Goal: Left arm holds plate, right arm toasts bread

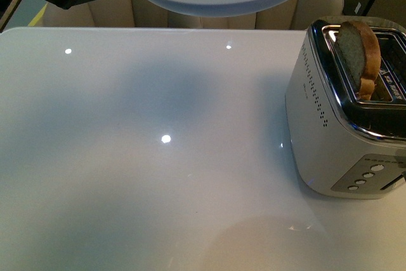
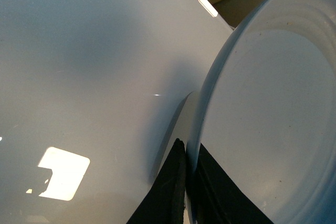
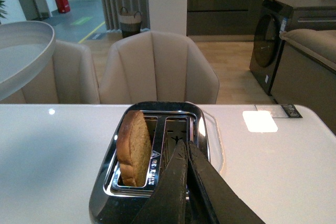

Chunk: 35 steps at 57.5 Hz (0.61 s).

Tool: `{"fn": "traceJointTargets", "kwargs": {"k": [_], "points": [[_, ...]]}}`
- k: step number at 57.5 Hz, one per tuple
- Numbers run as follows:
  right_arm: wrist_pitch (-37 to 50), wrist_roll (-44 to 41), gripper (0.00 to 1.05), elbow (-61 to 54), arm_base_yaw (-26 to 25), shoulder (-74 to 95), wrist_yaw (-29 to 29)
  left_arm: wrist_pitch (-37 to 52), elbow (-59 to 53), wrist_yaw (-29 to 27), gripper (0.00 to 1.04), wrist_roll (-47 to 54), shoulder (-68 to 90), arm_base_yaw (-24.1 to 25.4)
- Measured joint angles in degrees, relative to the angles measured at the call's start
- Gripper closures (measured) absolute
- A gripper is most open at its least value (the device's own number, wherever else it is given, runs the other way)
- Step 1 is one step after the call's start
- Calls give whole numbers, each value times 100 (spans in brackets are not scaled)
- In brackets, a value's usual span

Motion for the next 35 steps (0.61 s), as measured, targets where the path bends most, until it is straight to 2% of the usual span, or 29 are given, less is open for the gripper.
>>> {"fn": "traceJointTargets", "kwargs": {"k": [35], "points": [[-1069,0,103,0,0,-1071,0,0,0,-2,102,0,0,0]]}}
